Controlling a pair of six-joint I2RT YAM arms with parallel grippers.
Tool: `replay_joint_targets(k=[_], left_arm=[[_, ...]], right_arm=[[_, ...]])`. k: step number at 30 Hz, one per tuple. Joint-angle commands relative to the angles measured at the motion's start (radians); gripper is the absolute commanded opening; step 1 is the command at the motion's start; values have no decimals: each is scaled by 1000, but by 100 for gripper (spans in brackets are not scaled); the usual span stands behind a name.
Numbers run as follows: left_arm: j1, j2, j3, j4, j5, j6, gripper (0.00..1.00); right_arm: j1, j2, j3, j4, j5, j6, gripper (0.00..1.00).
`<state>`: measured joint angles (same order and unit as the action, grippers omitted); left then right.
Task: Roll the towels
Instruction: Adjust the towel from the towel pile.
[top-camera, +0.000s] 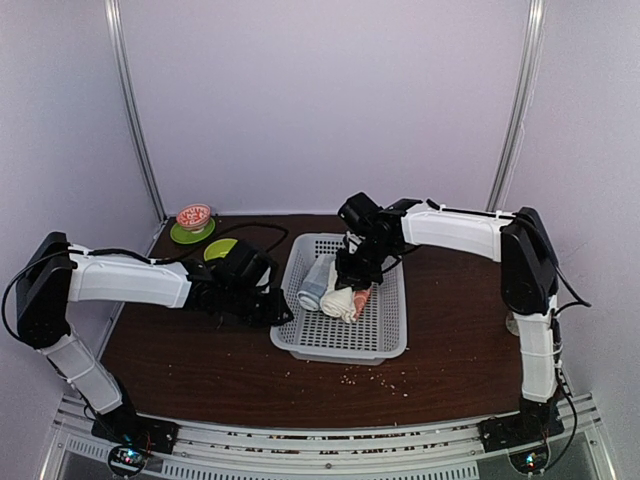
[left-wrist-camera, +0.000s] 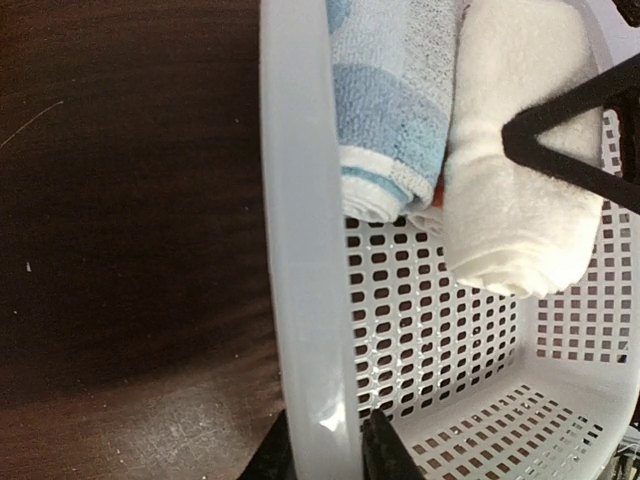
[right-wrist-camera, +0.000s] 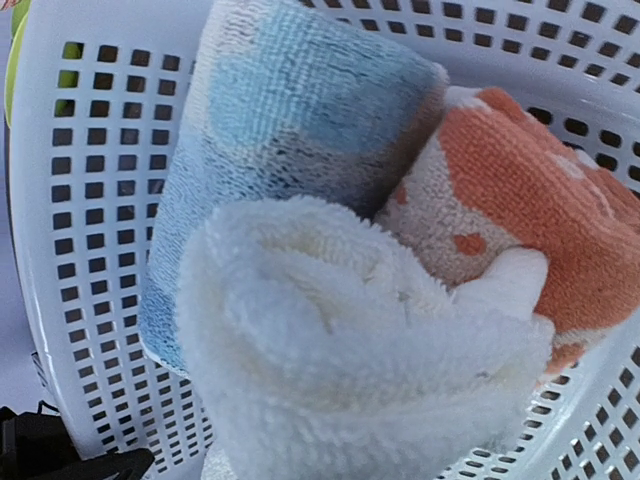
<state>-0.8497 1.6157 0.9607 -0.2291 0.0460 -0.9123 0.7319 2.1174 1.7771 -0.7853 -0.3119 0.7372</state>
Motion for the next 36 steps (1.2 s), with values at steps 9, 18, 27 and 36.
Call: replay_joint_targets(k=[9,18,27,36], left_arm=[[5,0,-10,35,-13,-26,22],[5,9,-10,46,-10,-34,22],[4,11,-5,65,-8,-45,21],[5,20,3,78,8,-42,17]], right_arm=[[0,-103,102,-3,-44,-18,0],[-35,-269,7,-198,152,-46,0],[-66,-244,-100,-258,171,-21,0],[-67,-103,-118,-259,155,49,0]])
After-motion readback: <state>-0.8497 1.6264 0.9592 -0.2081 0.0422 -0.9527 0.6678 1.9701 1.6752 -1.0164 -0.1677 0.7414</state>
